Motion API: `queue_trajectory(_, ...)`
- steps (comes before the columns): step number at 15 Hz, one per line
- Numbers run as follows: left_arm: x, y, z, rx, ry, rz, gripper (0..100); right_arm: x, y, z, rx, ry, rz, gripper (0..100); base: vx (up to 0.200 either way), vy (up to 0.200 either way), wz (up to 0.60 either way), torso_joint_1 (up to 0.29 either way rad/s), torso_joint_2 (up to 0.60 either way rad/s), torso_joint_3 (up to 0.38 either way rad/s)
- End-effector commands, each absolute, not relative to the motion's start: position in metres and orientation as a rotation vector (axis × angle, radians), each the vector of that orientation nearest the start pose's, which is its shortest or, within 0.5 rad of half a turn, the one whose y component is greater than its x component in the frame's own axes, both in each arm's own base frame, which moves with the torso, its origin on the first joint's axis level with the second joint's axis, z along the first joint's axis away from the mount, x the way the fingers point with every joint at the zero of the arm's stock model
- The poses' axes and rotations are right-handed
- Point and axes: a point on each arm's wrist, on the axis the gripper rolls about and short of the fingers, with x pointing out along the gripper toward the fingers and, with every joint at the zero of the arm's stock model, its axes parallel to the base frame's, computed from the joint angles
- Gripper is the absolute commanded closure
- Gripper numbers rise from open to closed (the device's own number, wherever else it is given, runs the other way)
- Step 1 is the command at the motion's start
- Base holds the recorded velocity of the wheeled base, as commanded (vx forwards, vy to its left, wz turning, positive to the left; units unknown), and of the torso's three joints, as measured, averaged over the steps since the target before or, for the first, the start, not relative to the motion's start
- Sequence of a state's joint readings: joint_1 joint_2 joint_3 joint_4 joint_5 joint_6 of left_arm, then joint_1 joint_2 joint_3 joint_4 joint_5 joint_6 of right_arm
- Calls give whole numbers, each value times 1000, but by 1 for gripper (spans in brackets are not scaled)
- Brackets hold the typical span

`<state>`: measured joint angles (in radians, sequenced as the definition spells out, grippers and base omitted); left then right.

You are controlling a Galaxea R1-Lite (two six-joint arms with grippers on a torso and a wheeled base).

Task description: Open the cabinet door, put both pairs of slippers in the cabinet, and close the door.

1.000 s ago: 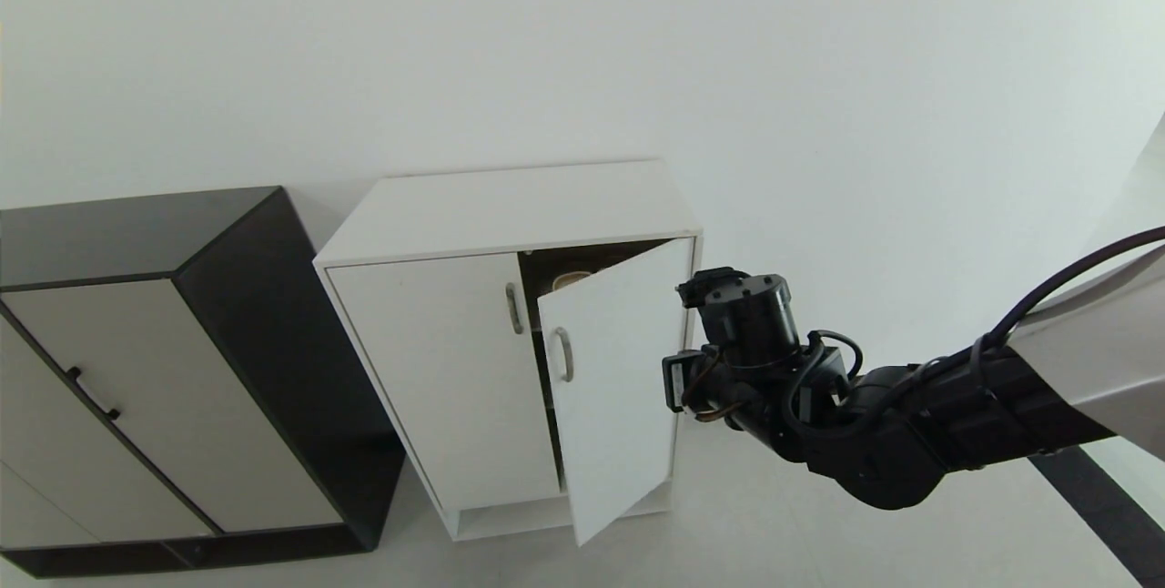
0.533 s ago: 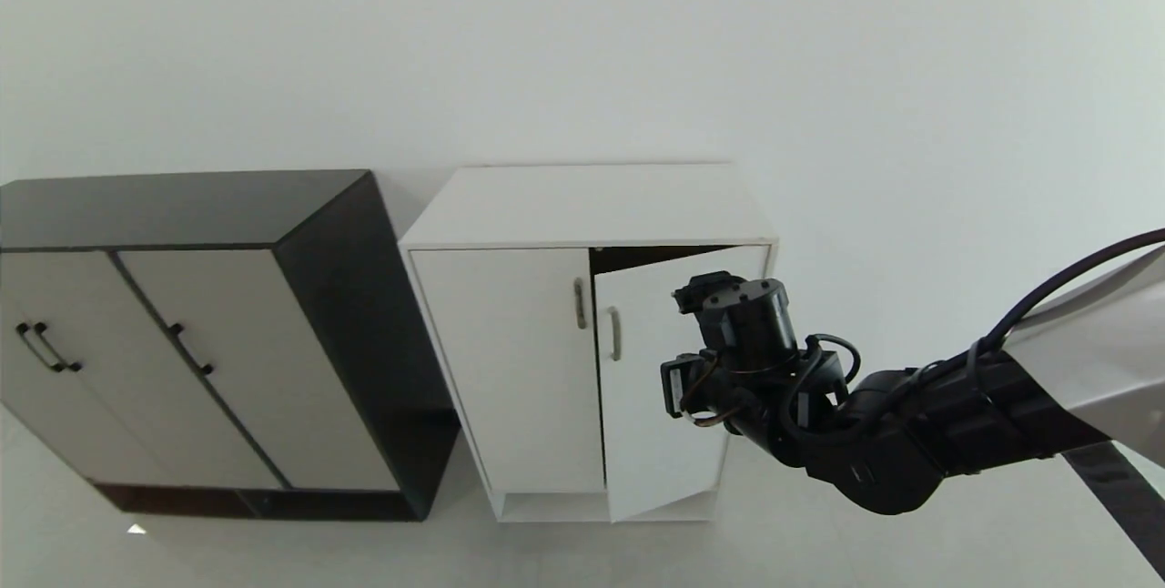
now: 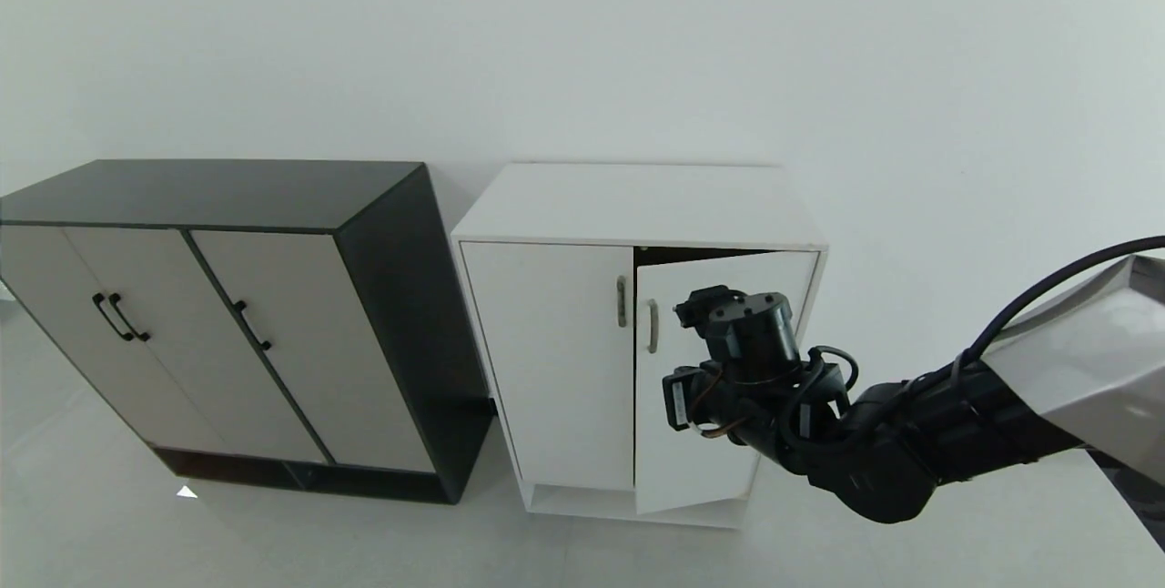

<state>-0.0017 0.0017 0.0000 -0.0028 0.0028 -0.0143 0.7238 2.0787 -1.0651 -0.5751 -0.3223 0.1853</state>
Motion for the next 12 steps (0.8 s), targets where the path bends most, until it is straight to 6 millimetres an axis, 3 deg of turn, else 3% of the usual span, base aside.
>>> queue_trajectory(1,-23,0,76,-14,0,2,100,302,252,108,-44,421,350,100,200,0,0,2,2,2)
queue_trajectory(10,-23,0,76,-14,0,0,100,303,249,104,-67,425,346,100,200,0,0,1,2,2)
queue_trajectory(12,-23,0,76,-15,0,0,100,303,250,104,-65,399,351,100,0,0,0,0,0,0)
